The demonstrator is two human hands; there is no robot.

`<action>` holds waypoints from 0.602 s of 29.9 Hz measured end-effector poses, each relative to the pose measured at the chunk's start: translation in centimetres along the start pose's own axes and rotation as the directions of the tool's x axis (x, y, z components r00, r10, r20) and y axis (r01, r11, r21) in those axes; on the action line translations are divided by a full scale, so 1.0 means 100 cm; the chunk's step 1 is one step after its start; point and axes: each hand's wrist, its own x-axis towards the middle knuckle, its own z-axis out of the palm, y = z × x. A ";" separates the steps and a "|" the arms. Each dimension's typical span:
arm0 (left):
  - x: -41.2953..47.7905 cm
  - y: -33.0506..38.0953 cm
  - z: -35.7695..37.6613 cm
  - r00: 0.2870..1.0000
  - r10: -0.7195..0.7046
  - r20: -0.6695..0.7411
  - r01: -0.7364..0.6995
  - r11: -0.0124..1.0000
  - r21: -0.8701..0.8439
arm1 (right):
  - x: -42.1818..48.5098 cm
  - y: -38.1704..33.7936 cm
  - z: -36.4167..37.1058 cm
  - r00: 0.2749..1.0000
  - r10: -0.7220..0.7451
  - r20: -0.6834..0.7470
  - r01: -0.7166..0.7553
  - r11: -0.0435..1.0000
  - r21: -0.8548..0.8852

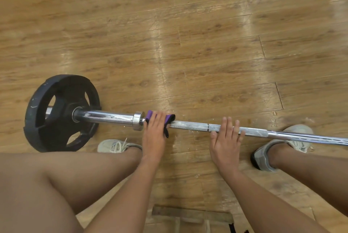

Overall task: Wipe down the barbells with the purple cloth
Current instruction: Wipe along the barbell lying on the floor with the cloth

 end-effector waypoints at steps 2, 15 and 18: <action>0.007 -0.010 -0.008 0.998 -0.058 -0.020 0.056 0.995 -0.078 | -0.002 0.000 0.000 1.000 -0.006 -0.003 0.006 1.000 -0.014; 0.011 -0.005 -0.001 0.998 0.060 -0.017 -0.061 0.996 -0.065 | -0.004 0.000 0.003 1.000 -0.004 0.005 0.004 1.000 -0.022; 0.017 0.002 -0.009 0.996 -0.076 -0.049 0.070 0.991 -0.116 | 0.001 -0.002 0.003 1.000 0.003 0.027 -0.003 1.000 -0.005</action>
